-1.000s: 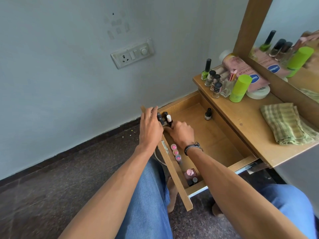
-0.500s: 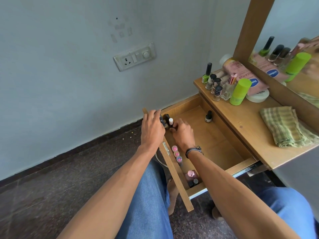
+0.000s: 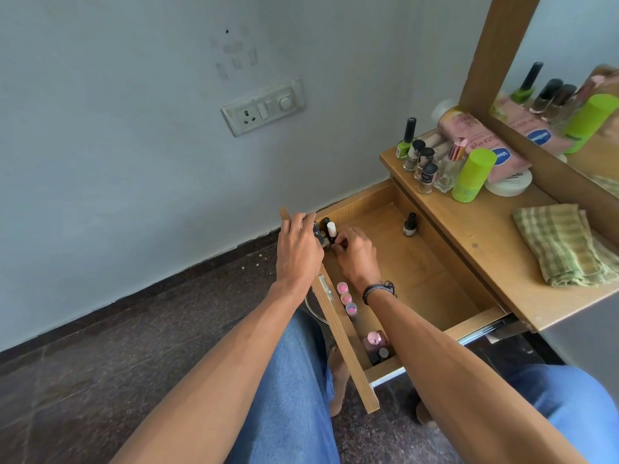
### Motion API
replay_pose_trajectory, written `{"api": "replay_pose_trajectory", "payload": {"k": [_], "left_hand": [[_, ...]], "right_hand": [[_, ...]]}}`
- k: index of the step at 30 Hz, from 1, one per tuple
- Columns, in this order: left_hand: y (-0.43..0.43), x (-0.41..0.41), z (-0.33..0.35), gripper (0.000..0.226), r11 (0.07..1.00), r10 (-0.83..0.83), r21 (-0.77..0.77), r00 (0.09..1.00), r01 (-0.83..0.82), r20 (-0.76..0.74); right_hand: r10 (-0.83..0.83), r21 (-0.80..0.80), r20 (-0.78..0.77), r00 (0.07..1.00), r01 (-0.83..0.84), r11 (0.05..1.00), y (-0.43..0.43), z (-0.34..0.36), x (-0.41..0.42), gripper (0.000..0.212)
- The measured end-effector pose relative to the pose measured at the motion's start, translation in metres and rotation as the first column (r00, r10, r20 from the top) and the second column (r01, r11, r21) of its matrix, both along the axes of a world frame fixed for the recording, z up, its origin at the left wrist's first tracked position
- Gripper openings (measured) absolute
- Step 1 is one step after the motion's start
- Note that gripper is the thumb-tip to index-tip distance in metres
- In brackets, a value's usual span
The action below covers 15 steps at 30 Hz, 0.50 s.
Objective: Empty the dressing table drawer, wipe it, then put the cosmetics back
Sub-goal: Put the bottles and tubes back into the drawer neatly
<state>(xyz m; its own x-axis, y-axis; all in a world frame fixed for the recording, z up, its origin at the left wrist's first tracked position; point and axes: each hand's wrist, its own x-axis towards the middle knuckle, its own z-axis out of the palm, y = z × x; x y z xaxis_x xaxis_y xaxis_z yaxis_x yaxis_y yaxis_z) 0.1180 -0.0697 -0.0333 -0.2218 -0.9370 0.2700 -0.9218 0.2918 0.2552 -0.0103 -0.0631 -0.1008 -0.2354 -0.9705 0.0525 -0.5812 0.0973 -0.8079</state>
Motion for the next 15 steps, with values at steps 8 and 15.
{"api": "replay_pose_trajectory", "payload": {"k": [8,15], "left_hand": [[0.001,0.0,0.001,0.051,1.0,-0.002,0.009,1.0,0.002,0.004],[0.001,0.0,0.002,0.051,1.0,-0.001,0.006,1.0,0.001,0.008]], "right_hand": [[0.006,0.001,0.002,1.0,-0.006,1.0,0.0,-0.001,-0.002,0.015],[-0.052,-0.014,-0.004,0.999,0.052,0.999,0.019,0.02,-0.014,0.025]]}}
